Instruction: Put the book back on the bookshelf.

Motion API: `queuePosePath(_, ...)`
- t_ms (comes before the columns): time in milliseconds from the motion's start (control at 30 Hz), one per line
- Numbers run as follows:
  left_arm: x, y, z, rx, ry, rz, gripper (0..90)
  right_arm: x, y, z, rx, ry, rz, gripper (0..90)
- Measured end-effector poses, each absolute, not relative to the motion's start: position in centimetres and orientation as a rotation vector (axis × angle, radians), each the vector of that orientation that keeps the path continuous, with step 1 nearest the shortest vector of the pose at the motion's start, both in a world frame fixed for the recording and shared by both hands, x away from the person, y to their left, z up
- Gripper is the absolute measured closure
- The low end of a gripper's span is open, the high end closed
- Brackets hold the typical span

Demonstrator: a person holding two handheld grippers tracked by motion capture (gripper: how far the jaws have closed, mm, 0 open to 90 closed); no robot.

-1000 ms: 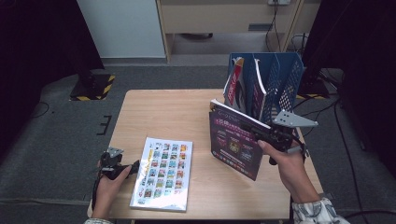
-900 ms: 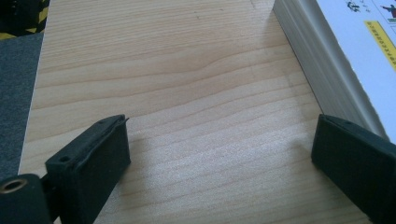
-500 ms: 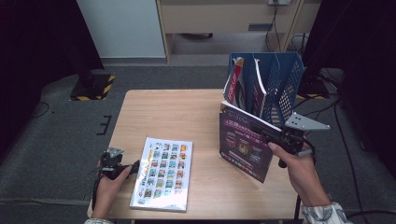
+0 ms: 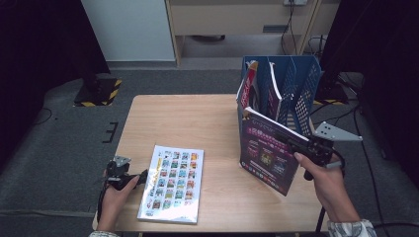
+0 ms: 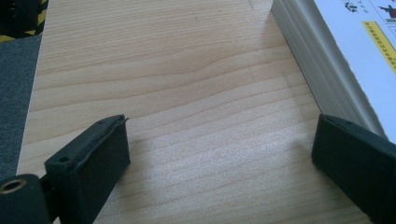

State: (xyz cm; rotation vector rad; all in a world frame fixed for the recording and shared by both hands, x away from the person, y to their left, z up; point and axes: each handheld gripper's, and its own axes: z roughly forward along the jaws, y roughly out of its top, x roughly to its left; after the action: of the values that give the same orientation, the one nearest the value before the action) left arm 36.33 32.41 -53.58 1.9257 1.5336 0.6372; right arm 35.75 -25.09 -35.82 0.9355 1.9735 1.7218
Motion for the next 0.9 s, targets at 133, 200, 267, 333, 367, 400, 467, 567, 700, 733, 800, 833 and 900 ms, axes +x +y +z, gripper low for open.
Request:
queuePosePath(133, 36.3, 32.4, -53.6, 1.926, 1.532, 0.637, 3.5, 35.5, -25.8, -35.6, 0.943, 1.958, 1.718, 83.8)
queuePosePath(200, 36.3, 32.4, -53.6, 1.926, 1.532, 0.637, 3.5, 35.4, -26.2, -35.5, 0.949, 1.948, 1.718, 83.8)
queuePosePath(267, 36.3, 32.4, -53.6, 1.926, 1.532, 0.638, 3.5, 35.3, -26.6, -35.4, 0.957, 1.941, 1.718, 83.8)
queuePosePath(333, 36.3, 32.4, -53.6, 1.926, 1.532, 0.638, 3.5, 35.2, -27.1, -35.3, 0.965, 1.933, 1.718, 83.7)
queuePosePath(367, 36.3, 32.4, -53.6, 1.925, 1.532, 0.638, 3.5, 35.1, -27.3, -35.3, 0.964, 1.932, 1.713, 83.8)
queuePosePath(400, 36.3, 32.4, -53.6, 1.925, 1.532, 0.638, 3.5, 35.0, -27.6, -35.3, 0.967, 1.928, 1.711, 83.8)
queuePosePath(467, 36.3, 32.4, -53.6, 1.925, 1.531, 0.638, 3.5, 34.9, -28.0, -35.2, 0.977, 1.927, 1.704, 83.8)
queuePosePath(567, 36.3, 32.4, -53.6, 1.925, 1.531, 0.638, 3.4, 34.5, -28.8, -35.1, 0.989, 1.913, 1.699, 83.8)
queuePosePath(700, 36.3, 32.4, -53.6, 1.924, 1.529, 0.639, 3.3, 34.2, -29.6, -34.7, 0.998, 1.900, 1.698, 83.7)
queuePosePath(733, 36.3, 32.4, -53.6, 1.925, 1.529, 0.639, 3.2, 34.1, -29.8, -34.6, 1.001, 1.897, 1.703, 83.7)
queuePosePath(800, 36.3, 32.4, -53.6, 1.924, 1.529, 0.639, 3.1, 34.0, -29.9, -34.3, 1.003, 1.891, 1.713, 83.8)
queuePosePath(833, 36.3, 32.4, -53.6, 1.925, 1.529, 0.639, 3.1, 34.0, -30.0, -34.1, 1.002, 1.890, 1.716, 83.8)
queuePosePath(900, 36.3, 32.4, -53.6, 1.924, 1.529, 0.639, 3.2, 33.9, -30.0, -33.6, 0.998, 1.886, 1.725, 83.8)
